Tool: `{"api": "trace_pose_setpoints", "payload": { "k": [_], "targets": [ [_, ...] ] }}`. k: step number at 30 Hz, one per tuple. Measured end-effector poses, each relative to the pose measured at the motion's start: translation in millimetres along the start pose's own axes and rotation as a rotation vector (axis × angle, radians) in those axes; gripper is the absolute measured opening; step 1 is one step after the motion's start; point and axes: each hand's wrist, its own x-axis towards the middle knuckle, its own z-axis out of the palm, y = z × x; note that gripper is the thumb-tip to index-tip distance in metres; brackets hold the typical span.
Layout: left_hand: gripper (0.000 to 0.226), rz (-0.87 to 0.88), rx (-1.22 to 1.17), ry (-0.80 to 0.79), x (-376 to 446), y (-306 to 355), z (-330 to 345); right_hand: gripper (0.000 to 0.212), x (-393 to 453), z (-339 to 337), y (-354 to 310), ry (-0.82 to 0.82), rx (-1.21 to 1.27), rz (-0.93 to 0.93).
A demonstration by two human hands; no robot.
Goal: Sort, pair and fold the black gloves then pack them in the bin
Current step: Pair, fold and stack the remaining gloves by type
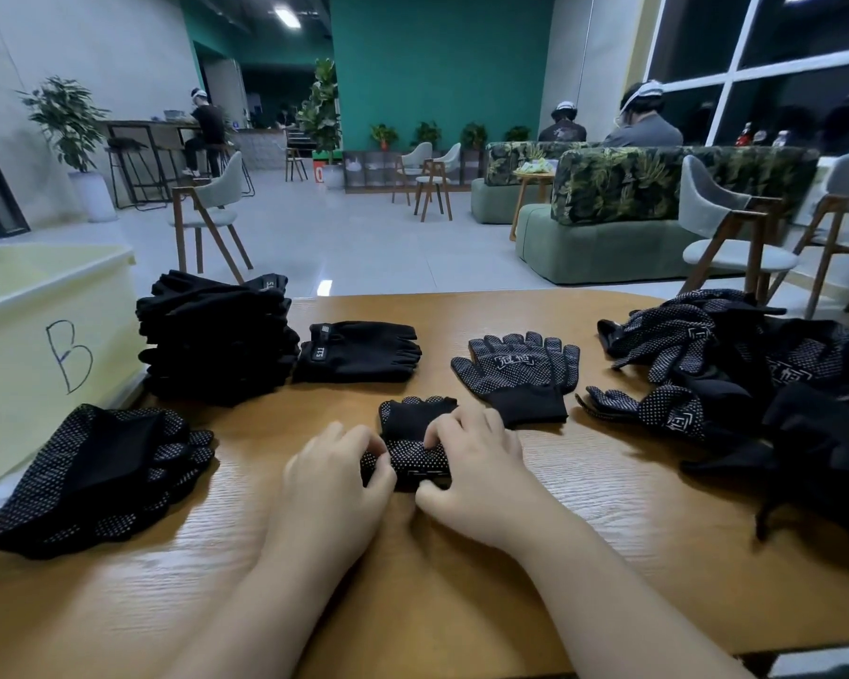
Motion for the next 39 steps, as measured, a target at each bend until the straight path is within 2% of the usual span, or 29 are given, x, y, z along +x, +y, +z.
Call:
{"api": "trace_pose_setpoints", "payload": {
  "k": [5, 8, 10, 13, 15, 19, 21, 24, 26, 27, 31, 34, 37, 39],
  "targets": [
    [0.021, -0.131, -0.032, -0.069, -11, 11, 0, 0.02, 5, -1, -1, 0.064, 0.046, 0.043],
    [0.039, -0.168, -0.189, -0.049, -8, 11, 2, 0.02, 5, -3, -3, 0.101, 0.148, 0.003],
    [0.045, -0.208, -0.35, -0.011, -3, 10, -2, 0.027, 5, -2, -10, 0.086, 0.289, -0.058],
    [0.047, -0.29, -0.494, 0.057, 3, 4, -9, 0.046, 6, 1, -23, -0.035, 0.392, -0.199],
    [0.045, -0.316, -0.505, 0.116, 7, -3, -15, 0.04, 11, 3, -28, -0.079, 0.415, -0.234],
    [0.044, -0.344, -0.532, 0.126, 11, -20, -33, 0.03, 27, 1, -38, 0.021, 0.443, -0.232],
    [0.043, -0.32, -0.521, 0.068, 11, -25, -47, 0.042, 39, 2, -44, 0.0, 0.44, -0.197],
    [0.049, -0.225, -0.513, -0.076, 6, -34, -69, 0.08, 52, 1, -55, -0.213, 0.559, -0.156],
    [0.052, -0.161, -0.493, -0.166, 2, -42, -82, 0.087, 58, 1, -65, -0.338, 0.625, -0.147],
    [0.053, -0.131, -0.479, -0.188, 2, -47, -86, 0.081, 60, 3, -70, -0.359, 0.637, -0.142],
    [0.05, -0.132, -0.465, -0.181, -6, -67, -97, 0.018, 66, 14, -83, -0.323, 0.702, -0.182],
    [0.042, -0.116, -0.486, -0.213, -18, -74, -101, 0.015, 64, 17, -88, -0.264, 0.694, -0.235],
    [0.03, -0.094, -0.361, -0.213, -27, -85, -106, 0.017, 65, 22, -97, -0.238, 0.654, -0.284],
    [0.032, -0.086, -0.297, -0.159, -30, -89, -107, 0.015, 68, 30, -103, -0.224, 0.663, -0.274]
  ]
}}
